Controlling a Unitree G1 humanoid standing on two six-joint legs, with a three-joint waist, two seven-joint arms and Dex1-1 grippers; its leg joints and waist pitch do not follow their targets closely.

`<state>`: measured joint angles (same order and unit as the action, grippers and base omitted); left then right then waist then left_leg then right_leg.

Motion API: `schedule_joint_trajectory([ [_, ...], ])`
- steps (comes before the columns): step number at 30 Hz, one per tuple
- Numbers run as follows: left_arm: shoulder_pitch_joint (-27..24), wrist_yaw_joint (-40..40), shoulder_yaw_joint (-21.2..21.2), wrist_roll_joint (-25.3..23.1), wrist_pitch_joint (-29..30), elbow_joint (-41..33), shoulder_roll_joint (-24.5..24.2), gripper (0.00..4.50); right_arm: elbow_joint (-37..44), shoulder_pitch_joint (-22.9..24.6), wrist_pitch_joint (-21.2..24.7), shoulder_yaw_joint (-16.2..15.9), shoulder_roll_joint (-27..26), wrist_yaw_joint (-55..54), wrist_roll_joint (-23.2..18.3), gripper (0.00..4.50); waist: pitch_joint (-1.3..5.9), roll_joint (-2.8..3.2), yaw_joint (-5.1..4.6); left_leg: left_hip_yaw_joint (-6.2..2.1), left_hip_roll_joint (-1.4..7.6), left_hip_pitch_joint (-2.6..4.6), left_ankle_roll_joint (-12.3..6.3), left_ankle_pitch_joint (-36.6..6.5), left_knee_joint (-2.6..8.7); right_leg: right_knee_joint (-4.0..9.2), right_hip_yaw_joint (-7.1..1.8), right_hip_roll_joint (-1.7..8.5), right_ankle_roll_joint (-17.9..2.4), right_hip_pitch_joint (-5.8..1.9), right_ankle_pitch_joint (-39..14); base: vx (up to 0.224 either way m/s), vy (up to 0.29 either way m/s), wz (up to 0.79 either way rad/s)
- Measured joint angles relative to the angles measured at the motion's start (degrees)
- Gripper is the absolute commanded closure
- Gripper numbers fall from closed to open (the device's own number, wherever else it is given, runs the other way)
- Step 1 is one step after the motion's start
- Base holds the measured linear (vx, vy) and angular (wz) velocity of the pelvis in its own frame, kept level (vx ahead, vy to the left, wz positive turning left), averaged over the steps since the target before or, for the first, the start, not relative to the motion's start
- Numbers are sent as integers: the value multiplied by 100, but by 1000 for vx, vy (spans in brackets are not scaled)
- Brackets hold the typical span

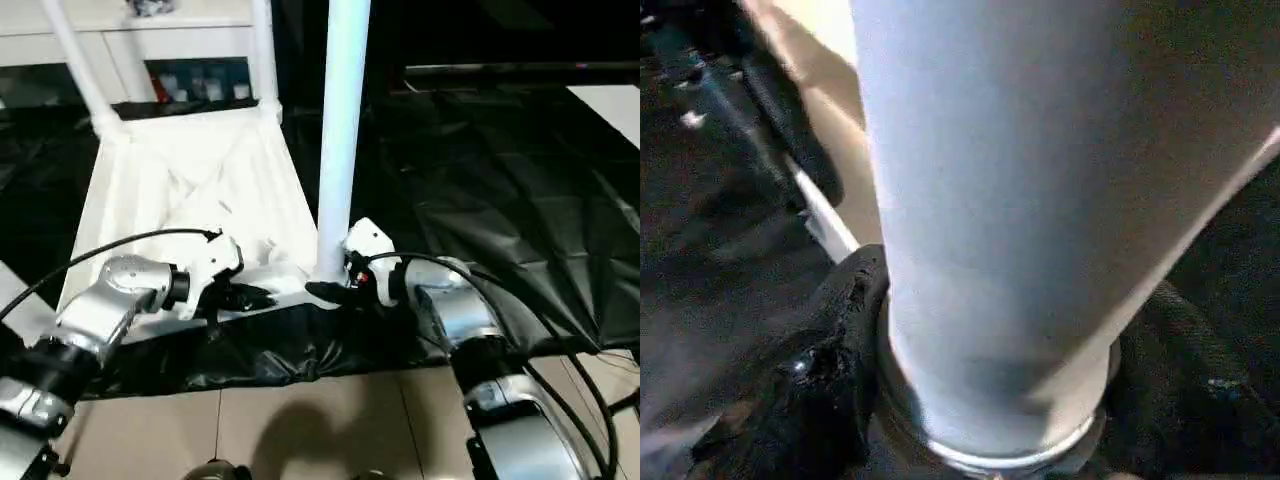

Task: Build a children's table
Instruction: Rotate leg to tighten

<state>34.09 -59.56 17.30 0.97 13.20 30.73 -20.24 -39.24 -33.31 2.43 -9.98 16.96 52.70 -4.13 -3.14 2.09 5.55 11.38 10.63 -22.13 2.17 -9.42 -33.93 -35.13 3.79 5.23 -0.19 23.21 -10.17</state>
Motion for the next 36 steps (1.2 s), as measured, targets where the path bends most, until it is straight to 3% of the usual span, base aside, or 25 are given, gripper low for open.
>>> schedule_joint_trajectory([
  [5,101,932,-40,-181,147,158,599,450,24,206,76,413,-517,-1671,95,178,11,-8,7,0,-5,13,1,0,-1,7,-4,4,-1,-14,0,0,0,0],
  [11,103,1493,-129,-345,363,179,966,450,-38,226,94,764,-1173,-3124,254,178,34,20,-49,-2,-11,19,1,0,0,14,-8,5,6,-20,-3,0,0,0],
  [13,102,1493,-124,-365,341,180,977,450,-45,224,85,818,-1222,-3180,253,122,33,19,-51,-3,-12,17,1,0,0,16,-8,5,9,-19,-5,0,0,0],
  [16,95,1473,-108,-399,173,217,960,450,-40,225,47,819,-1220,-3097,200,99,33,18,-52,-3,-13,14,0,0,4,17,-8,5,7,-17,-4,0,0,0],
  [22,-11,919,-111,-308,-123,107,619,450,224,407,-39,684,-833,-1949,138,78,30,14,-60,-3,-10,7,1,-1,30,17,0,3,14,-4,-8,0,0,0],
  [24,-106,447,-66,-225,-245,-55,317,450,306,422,-194,355,-394,-1090,140,78,30,14,-56,-2,-6,-4,0,-2,33,17,5,1,13,7,-12,0,0,0],
  [30,-203,-568,-48,-50,-454,-110,-123,450,489,405,-267,-22,203,734,-6,78,25,7,91,0,0,-7,0,-2,22,14,8,1,8,4,-15,0,0,0],
  [36,-205,-1070,4,31,-579,-67,-347,450,317,137,-216,-192,350,1582,-30,115,16,-10,129,1,0,-7,0,-1,6,10,3,4,5,-7,-14,0,0,0],
])
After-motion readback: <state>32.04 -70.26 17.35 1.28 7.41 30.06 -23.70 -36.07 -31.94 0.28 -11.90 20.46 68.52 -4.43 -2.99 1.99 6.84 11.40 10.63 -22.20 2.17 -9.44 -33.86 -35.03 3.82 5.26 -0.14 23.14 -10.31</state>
